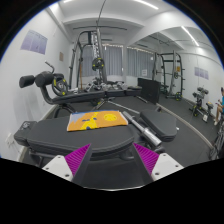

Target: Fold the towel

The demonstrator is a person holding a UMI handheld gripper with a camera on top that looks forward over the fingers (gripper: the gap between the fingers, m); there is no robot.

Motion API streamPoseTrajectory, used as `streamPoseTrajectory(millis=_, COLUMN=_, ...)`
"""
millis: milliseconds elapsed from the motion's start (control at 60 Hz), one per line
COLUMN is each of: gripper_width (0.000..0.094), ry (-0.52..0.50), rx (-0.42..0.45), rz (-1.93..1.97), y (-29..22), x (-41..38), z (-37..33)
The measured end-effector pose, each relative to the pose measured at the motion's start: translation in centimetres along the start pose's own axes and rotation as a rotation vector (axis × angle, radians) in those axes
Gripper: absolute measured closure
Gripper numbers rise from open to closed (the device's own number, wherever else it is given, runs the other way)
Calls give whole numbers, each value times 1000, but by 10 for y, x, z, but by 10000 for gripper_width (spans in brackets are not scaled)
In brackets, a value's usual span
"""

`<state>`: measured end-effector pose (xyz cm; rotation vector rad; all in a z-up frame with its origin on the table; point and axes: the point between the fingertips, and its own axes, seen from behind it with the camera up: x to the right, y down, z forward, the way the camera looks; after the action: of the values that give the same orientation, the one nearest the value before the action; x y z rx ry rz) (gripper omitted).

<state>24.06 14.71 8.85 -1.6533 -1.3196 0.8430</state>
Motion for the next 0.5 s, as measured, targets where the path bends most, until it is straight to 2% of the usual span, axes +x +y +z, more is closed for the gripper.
streamPoseTrajectory(millis=200, gripper_width=87, ry=-51, rx=15, rz=-43, y=-22, x=-23, z=11)
streamPoseTrajectory(millis=500, gripper_width=87, ry=-156, rx=62, rz=-107, y=-57, x=-110, z=25)
